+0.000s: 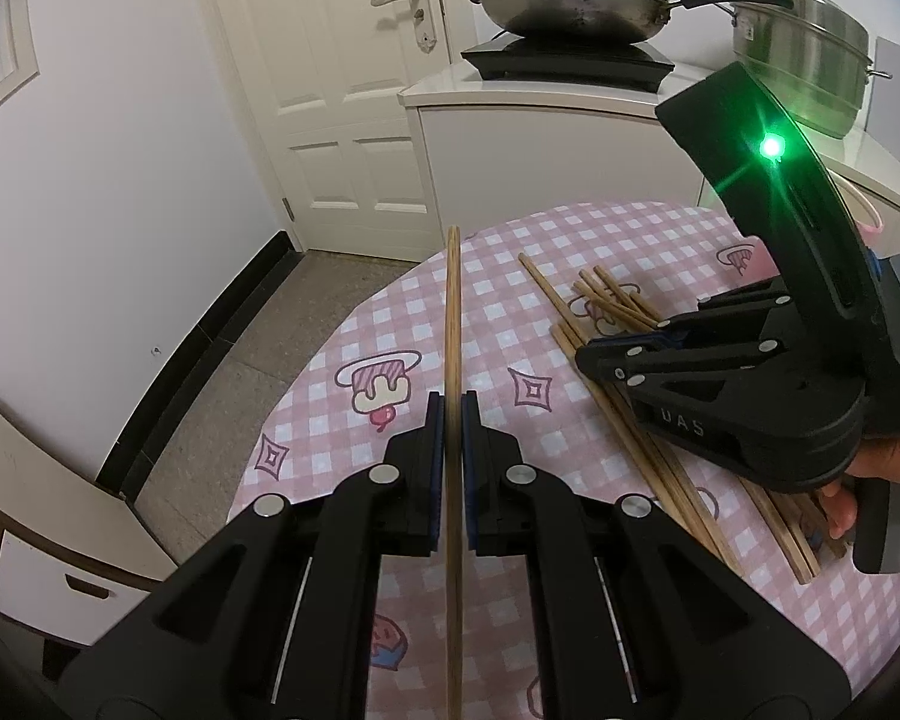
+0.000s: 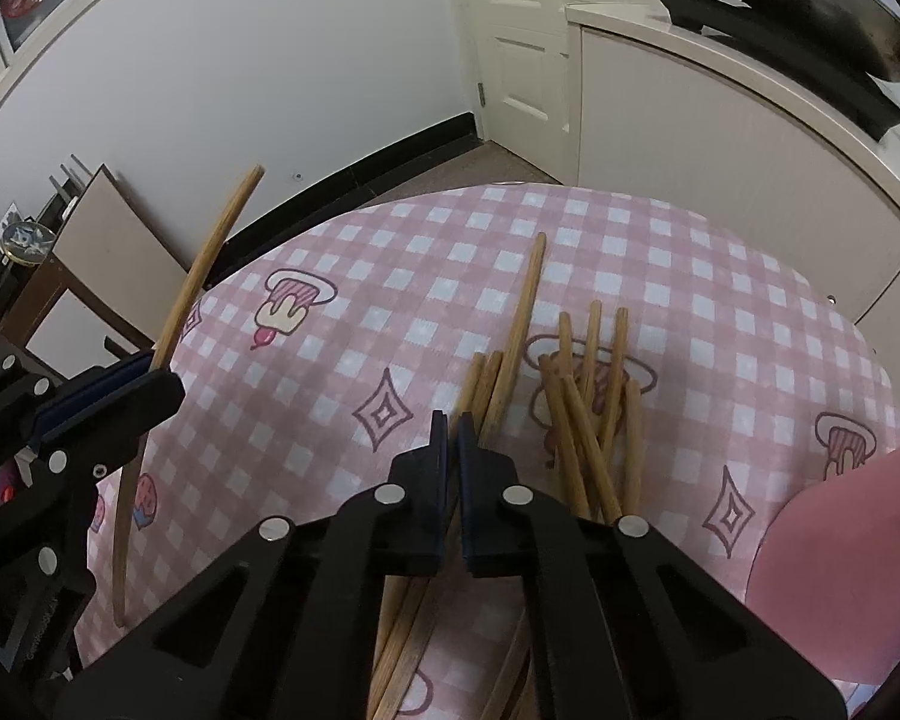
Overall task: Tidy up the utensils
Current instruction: 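Close the left tool on one wooden chopstick while the right tool grasps chopsticks, then lift the chopsticks with both tools and carry them over the pink cup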
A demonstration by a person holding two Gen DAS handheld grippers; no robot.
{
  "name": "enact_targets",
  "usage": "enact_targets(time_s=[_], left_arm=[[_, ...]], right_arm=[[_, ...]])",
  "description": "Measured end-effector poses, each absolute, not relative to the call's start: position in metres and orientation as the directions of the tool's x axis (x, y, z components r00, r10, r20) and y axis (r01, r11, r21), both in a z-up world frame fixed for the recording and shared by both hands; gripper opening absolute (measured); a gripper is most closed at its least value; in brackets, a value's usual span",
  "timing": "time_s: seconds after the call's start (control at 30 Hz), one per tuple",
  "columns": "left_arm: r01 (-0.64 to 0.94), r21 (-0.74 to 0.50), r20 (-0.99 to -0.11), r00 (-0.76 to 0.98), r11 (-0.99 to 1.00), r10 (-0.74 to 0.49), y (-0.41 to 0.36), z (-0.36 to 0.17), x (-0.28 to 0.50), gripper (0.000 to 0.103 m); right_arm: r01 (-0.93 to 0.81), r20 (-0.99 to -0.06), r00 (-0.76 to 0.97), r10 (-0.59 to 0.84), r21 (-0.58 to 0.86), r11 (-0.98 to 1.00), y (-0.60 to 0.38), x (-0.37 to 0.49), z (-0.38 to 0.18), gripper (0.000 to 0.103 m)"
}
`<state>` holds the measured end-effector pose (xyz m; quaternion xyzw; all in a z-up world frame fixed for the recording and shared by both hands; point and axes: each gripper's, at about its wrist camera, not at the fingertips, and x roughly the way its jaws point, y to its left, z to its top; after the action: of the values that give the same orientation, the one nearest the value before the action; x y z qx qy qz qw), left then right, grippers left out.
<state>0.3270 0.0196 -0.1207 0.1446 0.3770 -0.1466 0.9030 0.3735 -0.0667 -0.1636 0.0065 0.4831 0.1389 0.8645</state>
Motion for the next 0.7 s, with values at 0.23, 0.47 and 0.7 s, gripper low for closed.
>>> enact_targets(time_s=[0.23,0.47,0.7], left_arm=[[0.377,0.149,-0.73,0.666,0.914,-0.155,0.017,-0.122,0.328,0.006],[0.366,0.136,-0.739,0.656,0.921,-0.152,0.02,-0.125,0.331,0.006],[0.377,0.133,-0.743,0.649,0.917,-0.16,0.018,-0.128,0.332,0.006]], right_arm=[[-0.235,-0.845,0.465,0.264,0.17,0.957,-0.067,0.388,-0.162,0.003],[-0.239,-0.858,0.459,0.233,0.133,0.962,-0.059,0.386,-0.163,0.005],[-0.231,-0.863,0.451,0.228,0.134,0.964,-0.061,0.384,-0.165,0.003]])
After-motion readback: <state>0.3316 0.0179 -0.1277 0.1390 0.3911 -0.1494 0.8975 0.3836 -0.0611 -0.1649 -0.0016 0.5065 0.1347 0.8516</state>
